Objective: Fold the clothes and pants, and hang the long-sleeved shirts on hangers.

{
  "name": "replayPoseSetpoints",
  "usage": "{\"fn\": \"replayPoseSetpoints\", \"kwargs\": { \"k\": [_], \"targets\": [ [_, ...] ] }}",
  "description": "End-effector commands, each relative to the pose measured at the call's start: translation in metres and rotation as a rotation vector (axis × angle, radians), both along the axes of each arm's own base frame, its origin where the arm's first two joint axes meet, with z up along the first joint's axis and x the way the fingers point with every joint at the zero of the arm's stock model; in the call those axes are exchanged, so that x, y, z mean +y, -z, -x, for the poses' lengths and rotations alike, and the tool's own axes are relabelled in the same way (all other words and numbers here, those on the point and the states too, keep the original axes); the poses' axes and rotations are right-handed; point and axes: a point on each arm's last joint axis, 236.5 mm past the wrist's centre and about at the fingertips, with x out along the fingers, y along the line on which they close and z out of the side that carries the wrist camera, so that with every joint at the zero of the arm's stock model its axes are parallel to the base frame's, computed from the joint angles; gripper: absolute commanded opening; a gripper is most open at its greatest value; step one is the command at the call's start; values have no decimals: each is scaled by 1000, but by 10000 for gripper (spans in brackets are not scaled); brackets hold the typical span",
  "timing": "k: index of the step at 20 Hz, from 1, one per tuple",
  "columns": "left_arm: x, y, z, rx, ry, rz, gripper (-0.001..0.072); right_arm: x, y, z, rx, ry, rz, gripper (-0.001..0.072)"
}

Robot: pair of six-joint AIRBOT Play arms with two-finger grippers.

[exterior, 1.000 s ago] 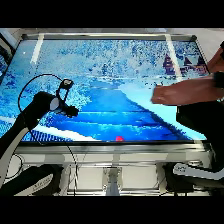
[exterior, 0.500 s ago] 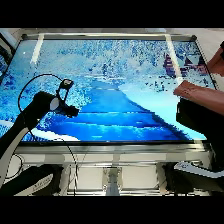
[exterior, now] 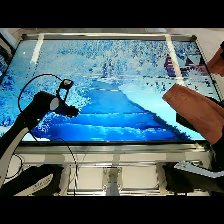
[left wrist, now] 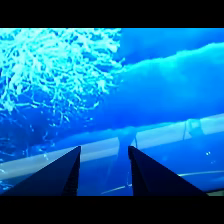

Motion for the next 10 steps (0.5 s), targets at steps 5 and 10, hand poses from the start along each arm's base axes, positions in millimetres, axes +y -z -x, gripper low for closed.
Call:
{"fn": "replayPoseSetpoints", "kwargs": {
  "k": [5,10],
  "targets": [
    [0,0,0,-1,0,0,366,71,-94,-130,-544,-266,110,51],
    [0,0,0,-1,-1,0,366,226,-109,-165,-582,-685,-58,14]
  ]
}}
